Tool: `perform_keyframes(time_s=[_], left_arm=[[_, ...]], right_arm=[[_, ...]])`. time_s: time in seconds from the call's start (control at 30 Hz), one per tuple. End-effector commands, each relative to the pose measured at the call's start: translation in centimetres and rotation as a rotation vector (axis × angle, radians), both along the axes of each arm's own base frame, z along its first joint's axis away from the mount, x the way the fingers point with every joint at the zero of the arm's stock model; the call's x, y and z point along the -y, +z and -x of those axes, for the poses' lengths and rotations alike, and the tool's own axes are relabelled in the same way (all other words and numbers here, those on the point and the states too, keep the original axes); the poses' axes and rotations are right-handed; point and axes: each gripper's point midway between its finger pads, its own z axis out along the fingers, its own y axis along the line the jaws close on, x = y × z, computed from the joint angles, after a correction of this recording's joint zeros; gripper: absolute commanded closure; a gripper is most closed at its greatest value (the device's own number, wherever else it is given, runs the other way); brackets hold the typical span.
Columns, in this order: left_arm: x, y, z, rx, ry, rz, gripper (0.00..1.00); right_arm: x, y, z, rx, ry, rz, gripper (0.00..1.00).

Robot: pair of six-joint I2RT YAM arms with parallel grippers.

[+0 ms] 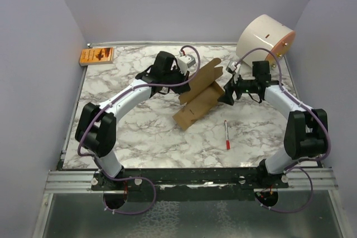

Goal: Fold the paper box

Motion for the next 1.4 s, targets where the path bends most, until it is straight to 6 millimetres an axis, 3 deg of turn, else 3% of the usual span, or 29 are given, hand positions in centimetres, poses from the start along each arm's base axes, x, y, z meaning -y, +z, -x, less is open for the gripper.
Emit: perform_keyframes(time_s=[0.0, 0.13, 0.23, 0.27, 0.3, 0.43, 0.5, 0.57, 0.73, 1.03, 1.37], left_arm=[[0.2, 2.8, 0.2, 0.125, -0.078, 0.006, 1.0], [0.0, 3.5, 0.2, 0.188, -0.121, -0.008, 1.0], [0.0, 3.6, 0.4, 0.198, -0.139, -0.01, 1.0], [0.0, 3.6, 0.5, 0.201, -0.152, -0.01, 1.0], [0.0, 3.6, 0.7, 0.206, -0.164, -0.013, 1.0], [0.2, 5.2, 0.4, 0.282, -0.212, -0.014, 1.0], [0.1, 5.7, 0.4, 0.316, -0.241, -0.026, 1.0], [-0.1, 6.1, 0.4, 0.338, -0.255, -0.037, 1.0], [-0.9, 6.7, 0.8, 0.37, -0.292, -0.061, 1.0], [-1.3, 7.8, 1.9, 0.388, -0.396, -0.074, 1.0], [-1.6, 7.4, 2.8, 0.388, -0.441, -0.085, 1.0]], right_arm=[[-2.1, 4.9, 2.7, 0.114, 0.181, -0.129, 0.21], [-2.1, 8.2, 3.8, 0.185, 0.212, -0.214, 0.18], [-2.1, 9.6, 4.3, 0.196, 0.257, -0.268, 0.17], [-2.0, 10.2, 4.3, 0.211, 0.272, -0.266, 0.12], [-1.8, 10.9, 4.1, 0.229, 0.277, -0.26, 0.02], [-0.3, 15.9, 2.7, 0.314, 0.231, -0.295, 0.01], [0.1, 17.2, 1.9, 0.328, 0.201, -0.321, 0.01], [-0.1, 17.3, 1.7, 0.331, 0.231, -0.342, 0.01], [-0.5, 16.3, 3.2, 0.334, 0.383, -0.358, 0.0], [1.2, 16.4, 2.7, 0.355, 0.262, -0.233, 0.01], [1.2, 17.5, 2.6, 0.311, 0.322, -0.242, 0.01]])
